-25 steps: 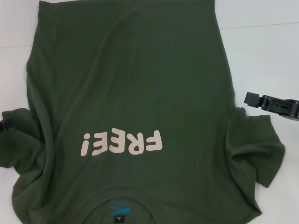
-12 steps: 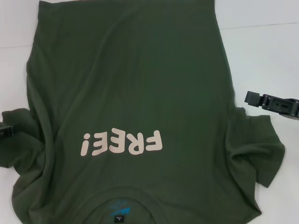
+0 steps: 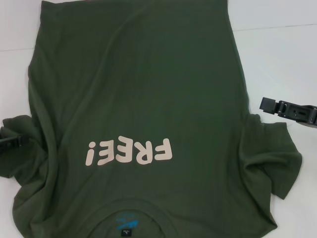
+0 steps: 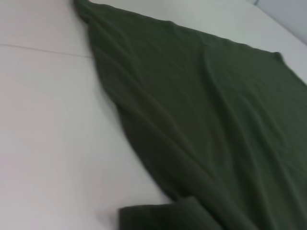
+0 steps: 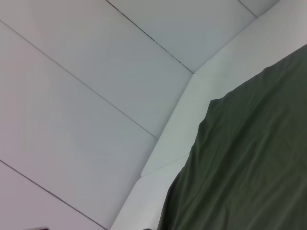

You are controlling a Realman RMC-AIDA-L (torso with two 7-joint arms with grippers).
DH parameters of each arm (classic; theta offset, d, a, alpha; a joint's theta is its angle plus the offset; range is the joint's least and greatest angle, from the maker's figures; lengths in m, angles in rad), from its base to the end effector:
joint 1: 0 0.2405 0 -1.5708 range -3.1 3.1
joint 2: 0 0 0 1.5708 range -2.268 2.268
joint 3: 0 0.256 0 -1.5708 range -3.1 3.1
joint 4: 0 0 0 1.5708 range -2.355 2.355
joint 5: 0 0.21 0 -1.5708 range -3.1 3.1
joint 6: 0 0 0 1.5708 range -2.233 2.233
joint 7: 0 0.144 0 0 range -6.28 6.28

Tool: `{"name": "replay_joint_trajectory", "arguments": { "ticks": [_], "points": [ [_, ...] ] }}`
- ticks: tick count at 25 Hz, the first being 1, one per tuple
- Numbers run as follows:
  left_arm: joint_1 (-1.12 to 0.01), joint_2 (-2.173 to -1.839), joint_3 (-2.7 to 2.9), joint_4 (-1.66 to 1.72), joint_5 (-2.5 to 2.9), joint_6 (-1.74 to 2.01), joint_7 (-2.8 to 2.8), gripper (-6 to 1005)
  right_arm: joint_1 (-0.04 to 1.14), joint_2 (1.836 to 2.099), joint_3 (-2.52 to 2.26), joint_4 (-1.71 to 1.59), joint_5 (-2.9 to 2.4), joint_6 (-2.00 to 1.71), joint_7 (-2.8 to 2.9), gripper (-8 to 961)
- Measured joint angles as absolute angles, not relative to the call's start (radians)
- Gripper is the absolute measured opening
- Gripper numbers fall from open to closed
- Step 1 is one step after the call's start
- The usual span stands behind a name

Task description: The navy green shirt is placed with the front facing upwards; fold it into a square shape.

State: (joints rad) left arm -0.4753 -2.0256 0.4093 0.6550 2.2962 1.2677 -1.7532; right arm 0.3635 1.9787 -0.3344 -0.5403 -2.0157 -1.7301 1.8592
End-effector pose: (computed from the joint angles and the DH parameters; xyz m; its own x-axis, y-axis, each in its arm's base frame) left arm -0.3644 0.3302 0.0462 0.4914 0.6996 0.5187 0.8704 -0.3740 -0.3201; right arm 0.3359 0.2728 0.0621 0.1710 -0.6986 -0.6948 -0.8810 -0.4241 0.2096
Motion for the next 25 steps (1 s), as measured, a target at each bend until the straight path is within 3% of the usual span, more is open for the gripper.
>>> {"name": "replay_joint_trajectory", "arguments": {
  "ticks": [25],
  "points": [
    [-0.482, -2.024, 0.400, 0.681, 2.293, 1.436, -1.754, 874, 0.363, 1.982, -0.335, -0.534, -2.017, -1.732, 1.859, 827]
  ]
}}
